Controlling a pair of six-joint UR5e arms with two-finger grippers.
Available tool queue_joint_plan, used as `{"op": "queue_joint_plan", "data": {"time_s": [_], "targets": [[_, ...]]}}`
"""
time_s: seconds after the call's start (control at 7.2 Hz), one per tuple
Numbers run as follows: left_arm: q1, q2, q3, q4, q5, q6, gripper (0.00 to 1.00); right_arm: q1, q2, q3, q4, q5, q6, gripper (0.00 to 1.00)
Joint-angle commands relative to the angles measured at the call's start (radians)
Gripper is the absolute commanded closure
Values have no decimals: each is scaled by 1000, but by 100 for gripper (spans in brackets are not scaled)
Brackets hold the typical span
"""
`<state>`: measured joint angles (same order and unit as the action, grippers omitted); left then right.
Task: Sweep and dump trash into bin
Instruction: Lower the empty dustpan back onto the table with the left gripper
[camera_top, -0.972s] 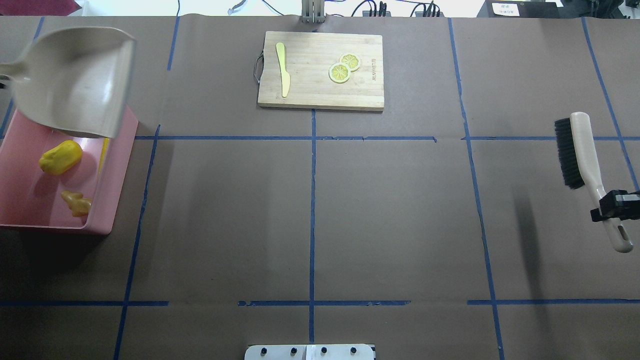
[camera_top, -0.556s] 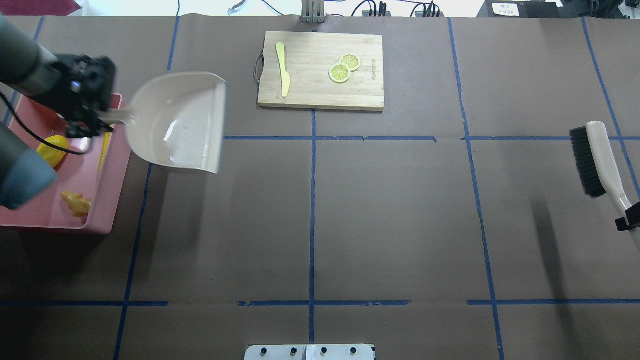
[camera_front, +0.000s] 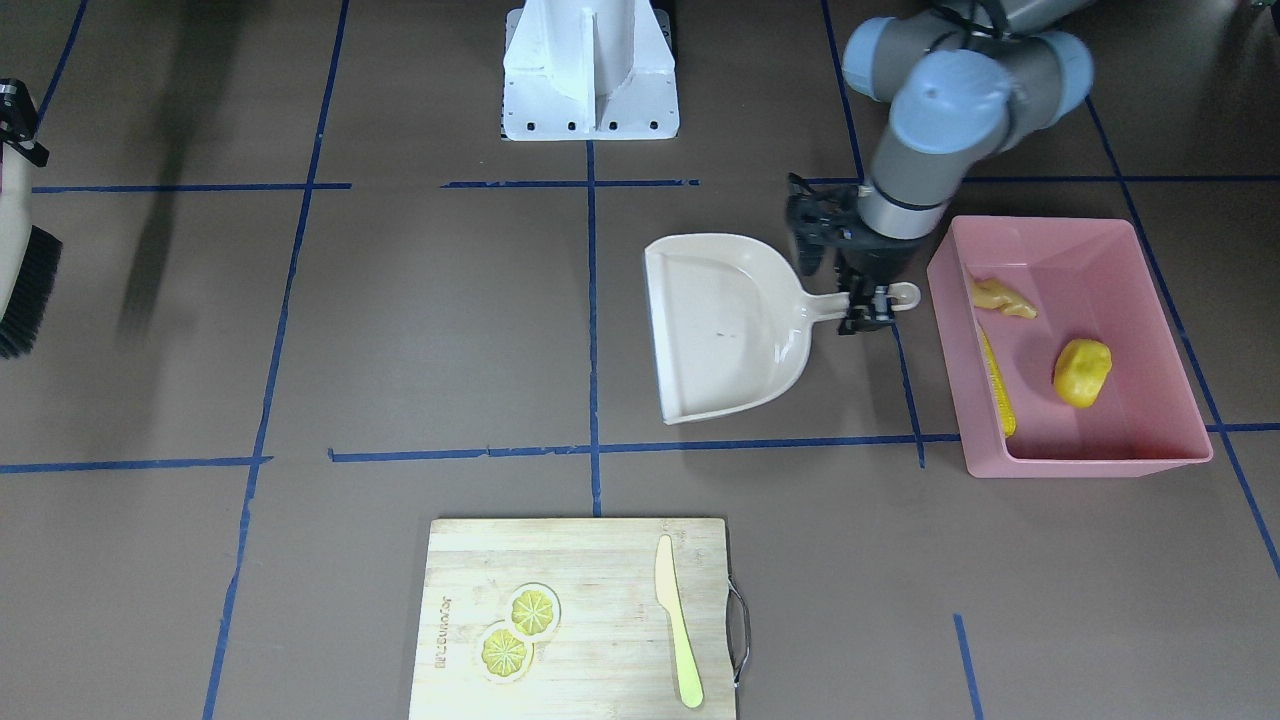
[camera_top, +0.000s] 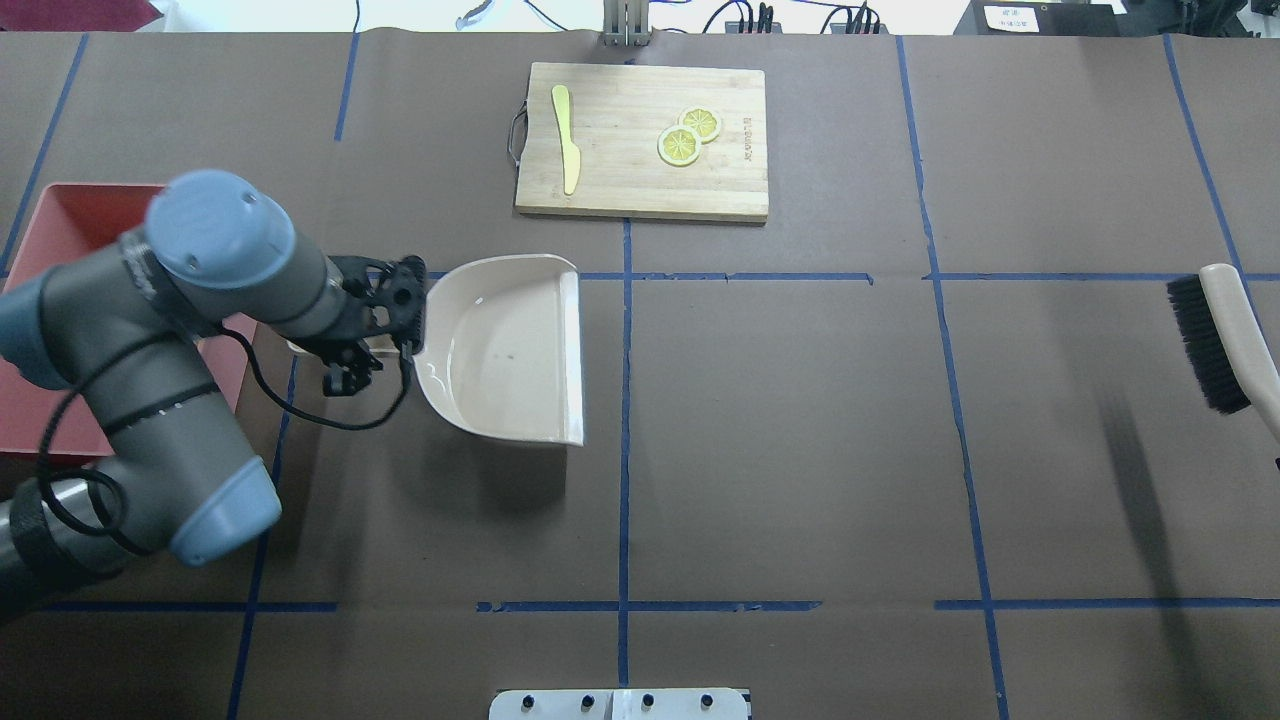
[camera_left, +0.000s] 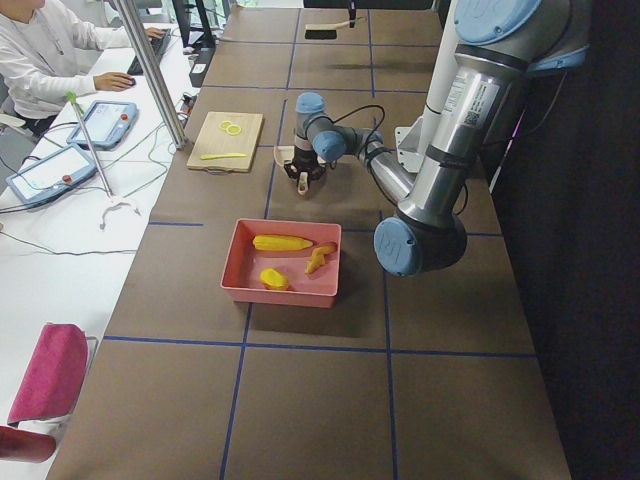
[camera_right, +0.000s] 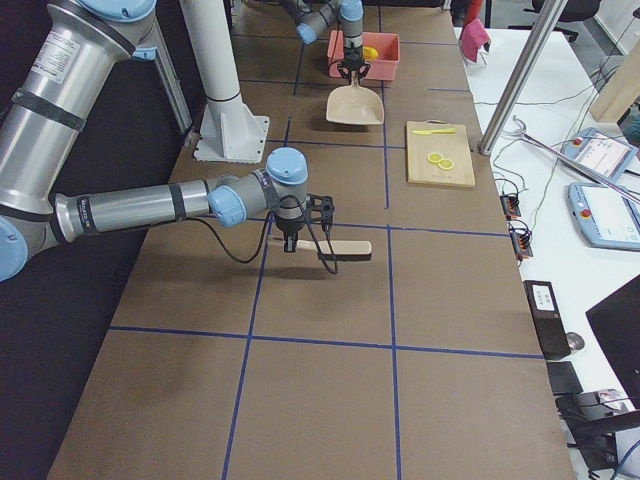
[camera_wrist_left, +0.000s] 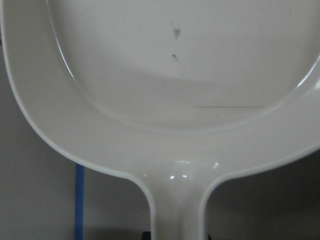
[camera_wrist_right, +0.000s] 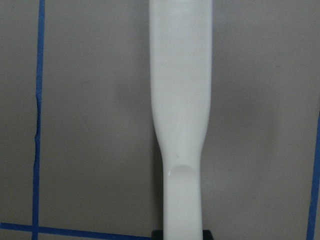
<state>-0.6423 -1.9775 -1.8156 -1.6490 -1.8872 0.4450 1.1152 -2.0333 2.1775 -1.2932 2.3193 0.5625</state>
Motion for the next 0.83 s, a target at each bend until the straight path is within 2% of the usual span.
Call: {"op": "queue_joint_plan", "data": {"time_s": [0.0,0.28,0.69], "targets": [[55,-30,21,-2,42,-28,85,0,-1,-12,0,0,-10,99],[70,-34,27,-9,115,-17,83,0,1,-13,0,-1,-10,98],[76,-32,24,-11,131,13,81,-2,10,-19,0,-1,-10,97]]}}
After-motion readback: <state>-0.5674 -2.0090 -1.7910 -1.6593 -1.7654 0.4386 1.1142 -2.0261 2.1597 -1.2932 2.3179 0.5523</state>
